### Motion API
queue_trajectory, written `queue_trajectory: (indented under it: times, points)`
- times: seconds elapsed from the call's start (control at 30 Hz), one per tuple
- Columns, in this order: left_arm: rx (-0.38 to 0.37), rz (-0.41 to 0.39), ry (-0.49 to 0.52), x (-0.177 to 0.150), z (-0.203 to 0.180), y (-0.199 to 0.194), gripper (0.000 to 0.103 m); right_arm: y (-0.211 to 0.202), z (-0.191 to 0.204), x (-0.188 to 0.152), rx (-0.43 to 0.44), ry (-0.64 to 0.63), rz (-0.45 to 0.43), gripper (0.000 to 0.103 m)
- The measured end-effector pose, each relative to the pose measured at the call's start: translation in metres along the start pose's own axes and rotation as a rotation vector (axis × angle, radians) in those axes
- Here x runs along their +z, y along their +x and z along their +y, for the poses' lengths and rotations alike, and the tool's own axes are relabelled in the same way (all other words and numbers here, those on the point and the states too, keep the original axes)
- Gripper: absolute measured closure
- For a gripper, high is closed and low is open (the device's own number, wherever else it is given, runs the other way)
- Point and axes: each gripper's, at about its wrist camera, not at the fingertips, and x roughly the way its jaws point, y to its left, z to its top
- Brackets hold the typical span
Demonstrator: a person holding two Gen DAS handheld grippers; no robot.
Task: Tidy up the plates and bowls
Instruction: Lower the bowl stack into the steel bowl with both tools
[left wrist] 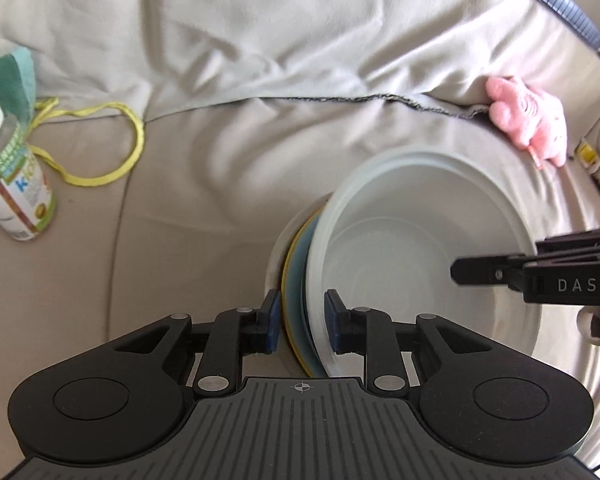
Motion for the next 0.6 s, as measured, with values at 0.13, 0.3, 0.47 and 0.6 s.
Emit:
queue_trajectory:
  times: [0.13,0.3,0.47,0.6]
  points:
    - [0.005,-0.015,0.005,-0.002,0.003,-0.001,0.076,-0.001,-0.007,-0.002,0.021,0.022,-0.024,0.08]
    - [0.034,-0.03,0.034,-0.005,-0.004,0.0,0.076,0.001,-0.005,-0.01,-0.004,0.028,-0.06,0.083]
    - [0.027,-0.05,0.039,-0.008,-0.005,-0.002,0.075,-0.005,0.003,-0.019,-0.072,0.006,-0.123,0.084]
    - [-0.005,-0.12,0.044,-0.013,-0.006,-0.018,0.072,-0.01,0.0,-0.028,-0.121,-0.013,-0.186,0.075]
